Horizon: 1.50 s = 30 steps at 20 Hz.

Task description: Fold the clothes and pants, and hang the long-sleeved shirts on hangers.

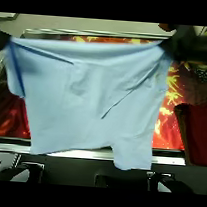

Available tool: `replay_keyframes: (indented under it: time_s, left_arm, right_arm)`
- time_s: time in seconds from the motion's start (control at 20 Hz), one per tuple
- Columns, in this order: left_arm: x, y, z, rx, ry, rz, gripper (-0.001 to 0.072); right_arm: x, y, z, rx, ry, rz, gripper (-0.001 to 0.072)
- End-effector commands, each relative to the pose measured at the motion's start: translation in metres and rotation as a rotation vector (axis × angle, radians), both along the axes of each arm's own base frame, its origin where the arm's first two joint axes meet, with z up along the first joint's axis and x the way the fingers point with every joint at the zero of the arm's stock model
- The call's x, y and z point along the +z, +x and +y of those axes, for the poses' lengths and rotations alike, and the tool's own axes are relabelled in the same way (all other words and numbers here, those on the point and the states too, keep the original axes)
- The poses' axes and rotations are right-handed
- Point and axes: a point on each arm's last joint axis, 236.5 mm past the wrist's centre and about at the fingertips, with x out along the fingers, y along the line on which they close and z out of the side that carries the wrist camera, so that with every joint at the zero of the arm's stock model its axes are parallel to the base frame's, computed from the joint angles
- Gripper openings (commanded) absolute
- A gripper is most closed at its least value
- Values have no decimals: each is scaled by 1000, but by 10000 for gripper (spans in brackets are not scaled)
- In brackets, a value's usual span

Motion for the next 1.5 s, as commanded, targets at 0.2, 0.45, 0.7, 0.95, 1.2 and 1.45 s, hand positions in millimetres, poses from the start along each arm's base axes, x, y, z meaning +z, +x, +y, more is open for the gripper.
replay_keyframes:
  time_s: [0.2, 0.45, 0.7, 0.95, 1.2, 1.45]
  left_arm:
    - [-252, 118, -83, -111, -32, 349, 16]
    - [-310, 138, -101, -88, -146, 442, 19]
    - [-293, 138, -77, -33, -214, 482, 415]
    - [-238, 88, 4, -22, -232, 589, 414]
    - [-197, 25, 57, -24, -216, 651, 413]
    - [-190, -15, 86, 46, -241, 659, 412]
  right_arm:
    - [-275, 114, -9, -108, -12, 531, 41]
    - [-347, 148, -11, -235, 71, 587, 43]
    - [-332, 140, -34, -172, 22, 559, 383]
    - [-275, 66, -121, 178, -170, 487, 389]
    - [-277, 7, -185, 90, -127, 555, 381]
    - [-340, -56, -181, 46, 35, 675, 381]
